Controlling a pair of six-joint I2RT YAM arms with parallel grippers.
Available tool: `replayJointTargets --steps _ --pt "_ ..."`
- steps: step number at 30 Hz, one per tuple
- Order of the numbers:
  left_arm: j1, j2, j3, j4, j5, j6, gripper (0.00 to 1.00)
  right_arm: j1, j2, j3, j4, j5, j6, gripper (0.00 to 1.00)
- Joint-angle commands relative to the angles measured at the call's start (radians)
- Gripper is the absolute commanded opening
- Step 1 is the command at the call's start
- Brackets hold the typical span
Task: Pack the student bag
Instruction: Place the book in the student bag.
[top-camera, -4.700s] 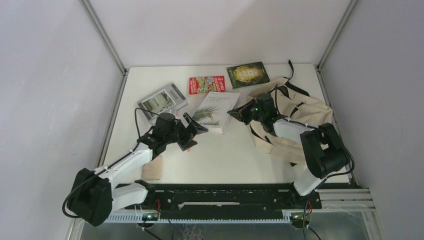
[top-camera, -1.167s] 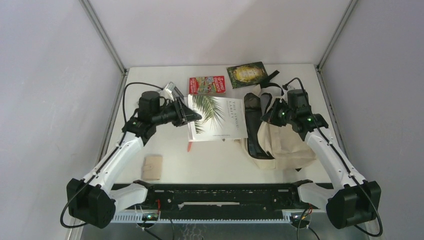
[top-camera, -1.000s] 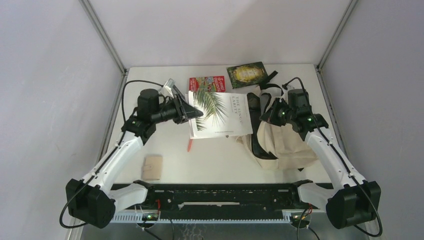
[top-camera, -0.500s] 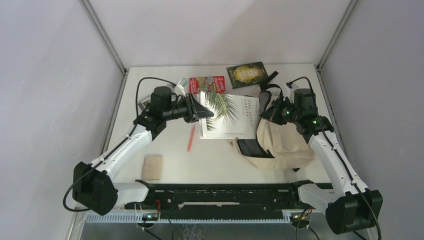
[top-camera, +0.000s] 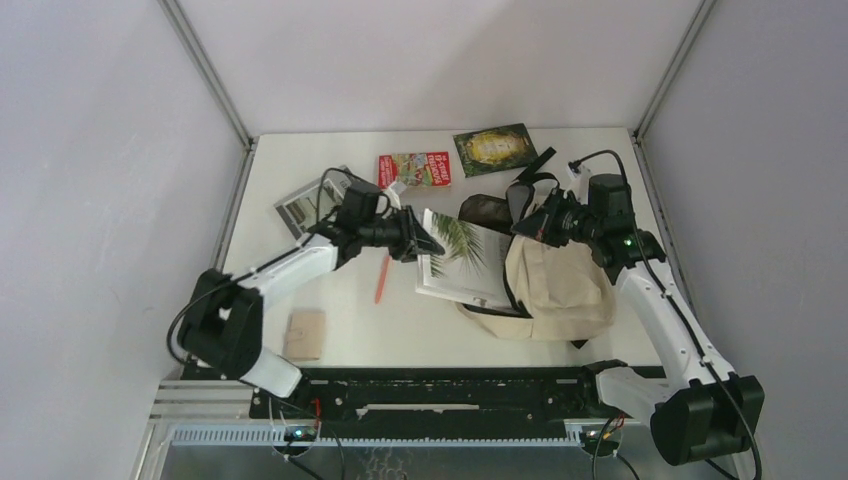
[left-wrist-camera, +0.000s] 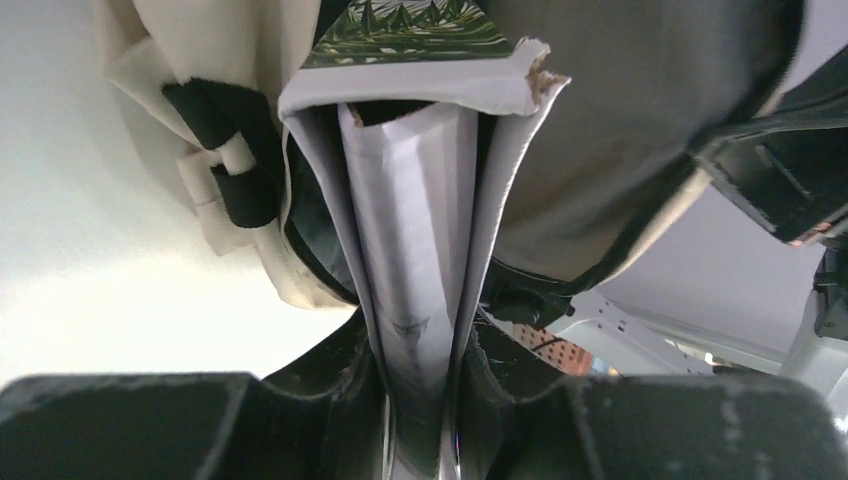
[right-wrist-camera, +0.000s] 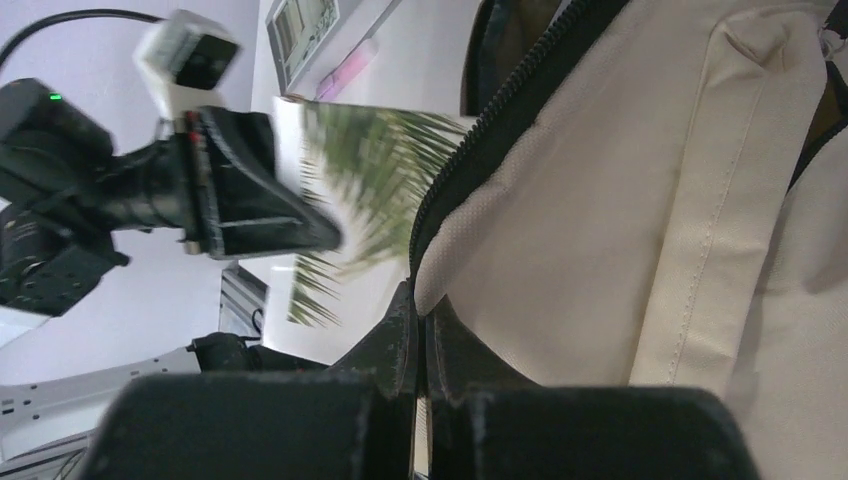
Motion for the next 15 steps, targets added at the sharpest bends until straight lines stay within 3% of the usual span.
replayJointTargets --steps 1,7,15 --pt "-0.066 0.094 0.110 0.125 0.106 -0.082 0.12 -0.006 0.020 0.011 0.112 -0.049 0.034 0.00" --pt "-0.172 0.250 0.195 0.296 0.130 -0.238 0.13 0.003 0.039 0.011 0.123 -0.054 0.039 0.00" --pt "-0.239 0.444 0.351 0.306 0.077 -0.276 0.12 0.030 0.051 0.011 0.141 -0.053 0.050 0.00"
